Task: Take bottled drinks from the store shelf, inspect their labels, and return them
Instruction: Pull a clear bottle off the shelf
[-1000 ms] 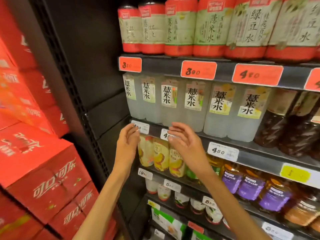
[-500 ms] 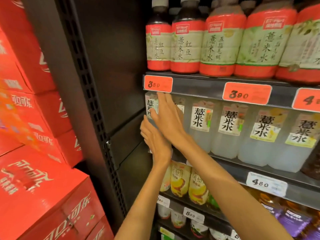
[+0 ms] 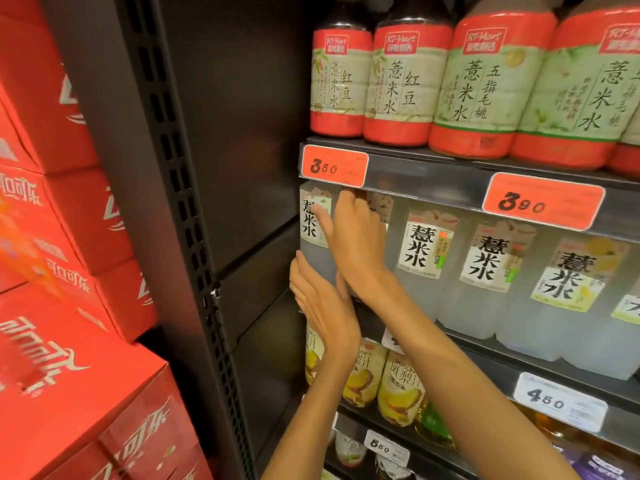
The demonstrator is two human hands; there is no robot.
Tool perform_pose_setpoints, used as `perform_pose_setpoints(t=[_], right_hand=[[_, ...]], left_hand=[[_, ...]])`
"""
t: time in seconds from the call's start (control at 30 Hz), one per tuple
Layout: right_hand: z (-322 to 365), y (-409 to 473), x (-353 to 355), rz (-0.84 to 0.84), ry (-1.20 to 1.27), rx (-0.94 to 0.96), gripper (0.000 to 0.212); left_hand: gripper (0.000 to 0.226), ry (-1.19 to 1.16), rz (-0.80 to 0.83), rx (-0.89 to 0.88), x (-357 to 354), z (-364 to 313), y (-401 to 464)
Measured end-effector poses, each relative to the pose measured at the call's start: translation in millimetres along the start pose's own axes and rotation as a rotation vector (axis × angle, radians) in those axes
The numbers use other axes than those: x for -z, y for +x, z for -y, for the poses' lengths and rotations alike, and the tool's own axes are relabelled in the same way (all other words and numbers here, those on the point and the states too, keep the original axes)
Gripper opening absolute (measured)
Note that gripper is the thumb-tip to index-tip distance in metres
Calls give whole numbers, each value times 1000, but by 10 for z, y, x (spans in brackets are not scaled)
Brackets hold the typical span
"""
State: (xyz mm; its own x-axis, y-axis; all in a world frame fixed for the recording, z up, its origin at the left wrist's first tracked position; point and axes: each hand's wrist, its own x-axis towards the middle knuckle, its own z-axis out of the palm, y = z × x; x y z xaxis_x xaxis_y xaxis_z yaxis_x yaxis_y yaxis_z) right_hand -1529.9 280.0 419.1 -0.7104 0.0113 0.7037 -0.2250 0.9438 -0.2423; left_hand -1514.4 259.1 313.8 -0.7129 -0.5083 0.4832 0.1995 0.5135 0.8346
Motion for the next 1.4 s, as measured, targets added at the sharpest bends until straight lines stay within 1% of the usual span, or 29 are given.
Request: perform_pose_setpoints(t=[0.07,0.17,0.27,0.37,0.43,0.53,0.6,0.73,0.83,0.9,1.03,1.13,1.27,1.4], right_hand=[[-7,5,34,-22,59,-26,44],[-3,7,43,-53,125,-56,44],[29,-25,54,-95,101,-42,43],[17,-3,89,-86,79,2,40],[-12,31,112,-65,153,-6,37],[-4,50,114,-75,283,-68,40],[8,48,96,-120,343,-95,35],[2,48,105,-172,367,-102,38],[-34,52,144,-125,343,-77,42],[-52,54,179,-75,279,-32,43],[-78,44,245,-4,185,17,37],[-68,-13,241,8,189,48,36],[-43,-82,261,31,238,88,39],[-18,-128,282,59,227,134,39]], left_hand=[[68,-54,6,-10,7,15,-10],[69,-57,9,2,49,1,-19],[69,-63,15,0,47,-12,-20],[64,-60,-14,-8,47,-25,-28],[63,-49,-27,-13,54,-31,-42],[70,-29,-61,-31,75,6,-59],[78,-23,-84,-28,117,25,-71],[92,-15,-95,-26,170,45,-112],[92,-107,-26,23,216,27,-100],[91,-132,3,46,259,21,-51],[87,-123,-4,23,432,2,-101],[80,-195,-5,32,555,15,-233],[76,-326,60,100,750,39,-306],[75,-300,133,121,948,74,-313]])
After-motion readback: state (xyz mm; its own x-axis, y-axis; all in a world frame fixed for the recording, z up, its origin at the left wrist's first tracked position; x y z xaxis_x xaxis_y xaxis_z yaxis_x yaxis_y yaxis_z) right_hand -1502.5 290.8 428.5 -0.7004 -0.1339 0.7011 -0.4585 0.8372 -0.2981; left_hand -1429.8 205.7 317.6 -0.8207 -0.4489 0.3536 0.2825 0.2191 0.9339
